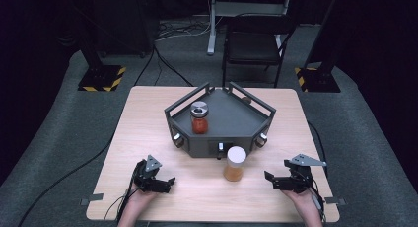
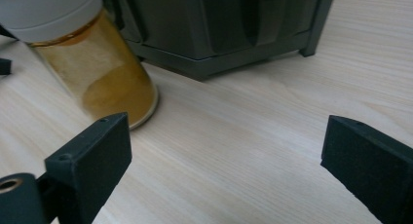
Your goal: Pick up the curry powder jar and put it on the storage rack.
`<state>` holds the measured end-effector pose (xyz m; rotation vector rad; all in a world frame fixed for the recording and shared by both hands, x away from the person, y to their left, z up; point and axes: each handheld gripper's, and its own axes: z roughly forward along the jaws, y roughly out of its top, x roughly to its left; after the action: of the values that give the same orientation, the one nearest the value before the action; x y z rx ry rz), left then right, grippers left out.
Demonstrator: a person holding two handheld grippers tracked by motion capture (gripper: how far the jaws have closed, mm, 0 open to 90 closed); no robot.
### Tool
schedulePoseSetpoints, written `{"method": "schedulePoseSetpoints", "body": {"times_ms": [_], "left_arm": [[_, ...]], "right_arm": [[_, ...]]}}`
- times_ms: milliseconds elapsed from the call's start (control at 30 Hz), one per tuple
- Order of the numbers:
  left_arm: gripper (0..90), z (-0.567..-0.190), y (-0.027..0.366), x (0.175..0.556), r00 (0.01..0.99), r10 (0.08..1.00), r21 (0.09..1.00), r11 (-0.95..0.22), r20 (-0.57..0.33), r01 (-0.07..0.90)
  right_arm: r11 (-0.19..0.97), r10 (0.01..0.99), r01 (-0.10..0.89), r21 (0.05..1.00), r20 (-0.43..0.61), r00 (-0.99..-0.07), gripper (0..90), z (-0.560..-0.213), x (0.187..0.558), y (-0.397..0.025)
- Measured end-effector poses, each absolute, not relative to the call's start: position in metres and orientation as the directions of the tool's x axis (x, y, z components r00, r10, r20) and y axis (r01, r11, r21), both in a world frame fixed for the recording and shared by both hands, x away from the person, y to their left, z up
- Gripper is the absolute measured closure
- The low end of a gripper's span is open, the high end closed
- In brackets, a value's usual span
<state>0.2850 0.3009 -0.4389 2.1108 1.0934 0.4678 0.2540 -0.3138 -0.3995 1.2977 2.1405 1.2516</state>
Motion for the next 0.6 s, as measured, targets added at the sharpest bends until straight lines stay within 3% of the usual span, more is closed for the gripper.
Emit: {"method": "schedulePoseSetpoints", "body": {"times_ms": [600], "left_arm": [[1.7,-0.439,0.301,0.285,0.576,0.817,0.727,-0.394,-0.003,0.563]], "right_arm": [[0.237,0.811,0.515,0.824,0.124,-0.572,5.7,-0.392,0.256,-0.296]]}}
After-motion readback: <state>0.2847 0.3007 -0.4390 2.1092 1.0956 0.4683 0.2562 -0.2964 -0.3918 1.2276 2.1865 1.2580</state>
